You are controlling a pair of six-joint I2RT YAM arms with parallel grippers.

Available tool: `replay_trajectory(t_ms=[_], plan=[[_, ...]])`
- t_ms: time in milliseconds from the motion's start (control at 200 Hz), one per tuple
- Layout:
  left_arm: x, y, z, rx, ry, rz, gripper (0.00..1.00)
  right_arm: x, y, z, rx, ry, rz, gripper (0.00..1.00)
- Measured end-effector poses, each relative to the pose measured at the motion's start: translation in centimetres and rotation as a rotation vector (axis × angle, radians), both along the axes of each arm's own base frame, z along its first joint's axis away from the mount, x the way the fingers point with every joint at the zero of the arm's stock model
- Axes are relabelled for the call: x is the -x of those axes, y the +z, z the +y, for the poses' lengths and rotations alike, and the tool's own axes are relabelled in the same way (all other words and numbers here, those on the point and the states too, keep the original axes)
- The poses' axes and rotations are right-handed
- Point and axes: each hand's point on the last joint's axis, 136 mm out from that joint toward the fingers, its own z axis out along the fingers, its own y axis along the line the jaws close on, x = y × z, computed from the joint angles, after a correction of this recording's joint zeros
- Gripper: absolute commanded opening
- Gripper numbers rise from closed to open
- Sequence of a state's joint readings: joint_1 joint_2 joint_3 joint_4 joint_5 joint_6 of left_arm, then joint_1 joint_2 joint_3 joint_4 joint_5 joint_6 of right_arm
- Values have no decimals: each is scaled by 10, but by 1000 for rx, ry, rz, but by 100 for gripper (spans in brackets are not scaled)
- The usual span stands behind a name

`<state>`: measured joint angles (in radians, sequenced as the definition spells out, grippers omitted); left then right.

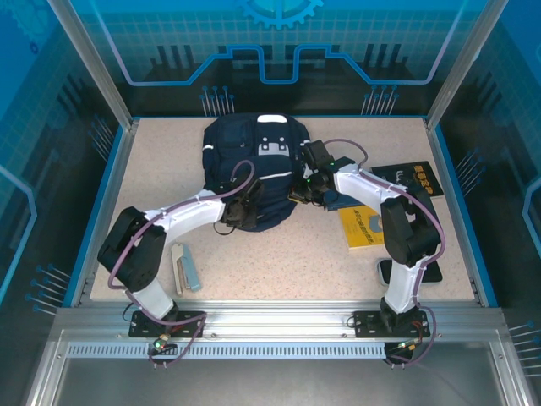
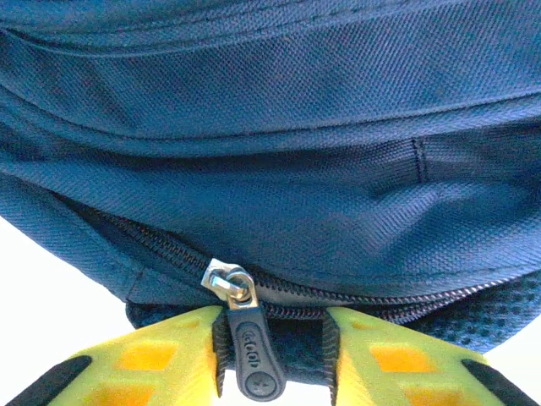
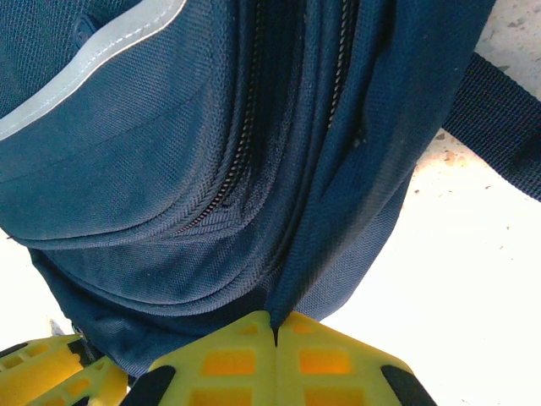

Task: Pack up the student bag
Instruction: Unzip the student bag at the top-center of the table.

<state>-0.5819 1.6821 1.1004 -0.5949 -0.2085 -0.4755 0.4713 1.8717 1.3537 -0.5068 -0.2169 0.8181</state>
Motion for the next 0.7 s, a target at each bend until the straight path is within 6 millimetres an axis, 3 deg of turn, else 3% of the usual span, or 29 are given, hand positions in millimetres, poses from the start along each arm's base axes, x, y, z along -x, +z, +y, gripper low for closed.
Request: replay_trajectory(t_ms=[435, 700], plan=[[1, -4, 11, -106, 2, 11, 0, 0, 0, 0, 1, -1, 0, 0], [3, 12, 21, -114, 15, -24, 0, 0, -1, -5, 23, -11, 1, 0]])
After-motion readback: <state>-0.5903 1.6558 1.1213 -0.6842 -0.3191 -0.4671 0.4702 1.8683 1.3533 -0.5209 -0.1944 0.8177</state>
